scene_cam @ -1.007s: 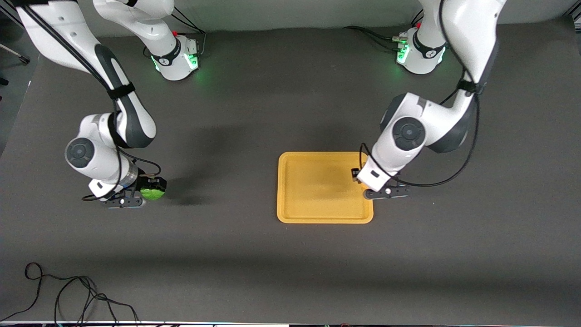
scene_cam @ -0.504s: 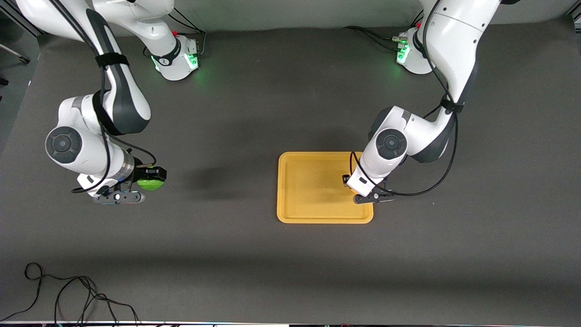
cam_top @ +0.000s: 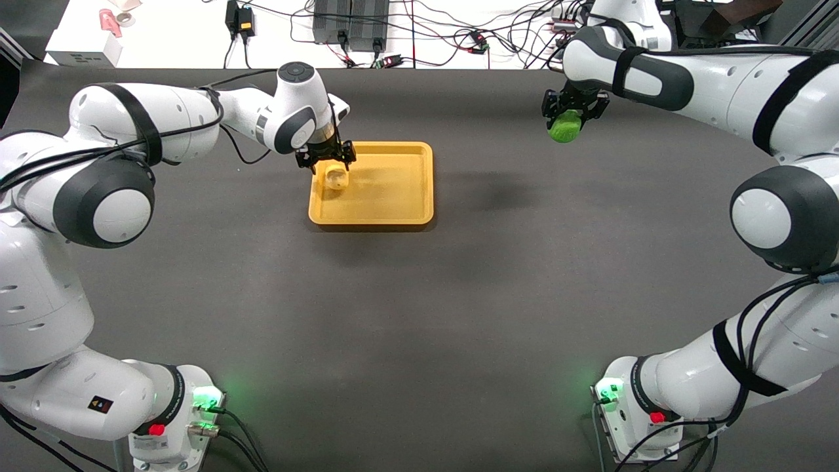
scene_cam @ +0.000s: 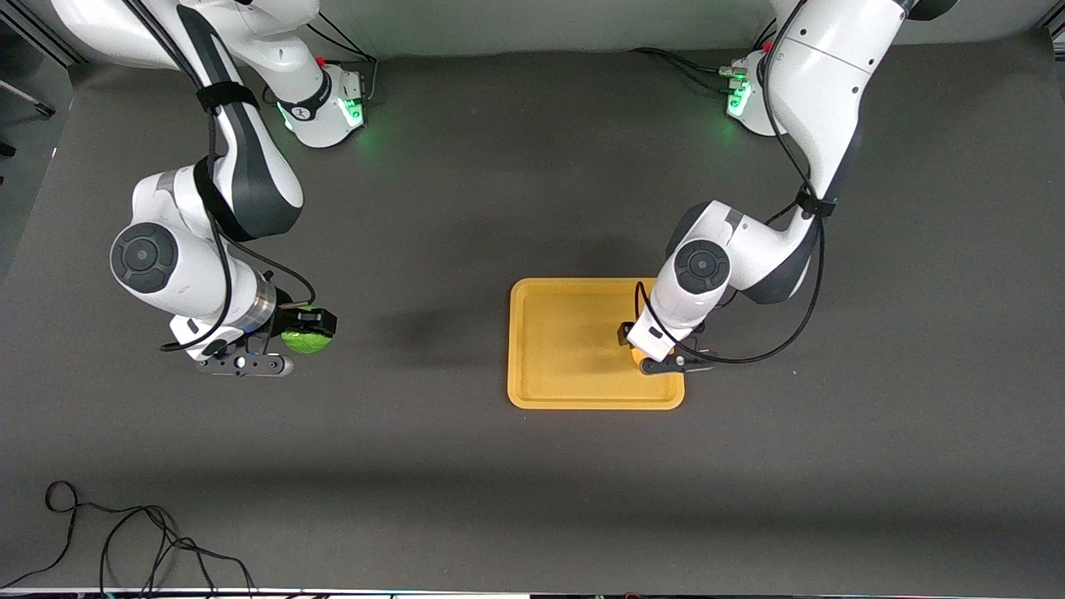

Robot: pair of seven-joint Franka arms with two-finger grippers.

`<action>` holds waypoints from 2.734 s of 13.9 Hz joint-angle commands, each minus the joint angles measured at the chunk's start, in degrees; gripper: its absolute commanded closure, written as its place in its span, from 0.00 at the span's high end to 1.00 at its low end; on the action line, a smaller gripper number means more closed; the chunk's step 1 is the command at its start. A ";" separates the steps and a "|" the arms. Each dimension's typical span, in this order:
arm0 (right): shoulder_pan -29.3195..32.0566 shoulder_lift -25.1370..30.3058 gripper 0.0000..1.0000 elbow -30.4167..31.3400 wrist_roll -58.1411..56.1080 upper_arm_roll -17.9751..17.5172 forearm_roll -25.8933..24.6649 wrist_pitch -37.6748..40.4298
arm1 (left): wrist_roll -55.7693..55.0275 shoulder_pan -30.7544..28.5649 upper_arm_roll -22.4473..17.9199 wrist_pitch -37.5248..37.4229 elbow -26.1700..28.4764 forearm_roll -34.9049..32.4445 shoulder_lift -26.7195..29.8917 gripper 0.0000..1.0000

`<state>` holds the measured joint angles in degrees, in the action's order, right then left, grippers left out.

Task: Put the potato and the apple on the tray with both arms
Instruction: 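Open the left gripper and lift it away from the tray, then carry the apple with the right gripper over the tray while the left gripper withdraws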

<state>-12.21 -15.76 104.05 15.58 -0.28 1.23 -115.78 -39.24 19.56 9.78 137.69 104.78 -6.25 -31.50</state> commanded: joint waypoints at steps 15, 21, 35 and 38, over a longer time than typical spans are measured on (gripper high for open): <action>-6.85 -0.41 0.26 -2.98 7.97 0.19 2.02 1.08 | 42.58 -27.12 -1.34 -37.75 -0.54 5.99 35.53 1.00; -13.09 -6.02 0.26 -11.13 18.14 0.10 4.04 -0.32 | 42.32 -28.44 -1.26 -38.54 -0.54 5.38 38.79 1.00; -31.11 -39.17 0.26 -39.54 45.76 0.54 3.08 -15.53 | 42.32 -28.53 -1.26 -39.77 -1.33 3.79 38.62 1.00; -32.70 -40.92 0.29 -39.46 46.81 0.63 0.71 -15.53 | 41.79 -28.44 -1.08 -40.65 -1.59 4.49 39.67 1.00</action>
<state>-43.46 -54.64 66.82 59.57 -0.49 3.73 -131.65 2.53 -8.23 8.00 98.27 103.03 -1.76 6.53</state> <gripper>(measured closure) 0.247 0.000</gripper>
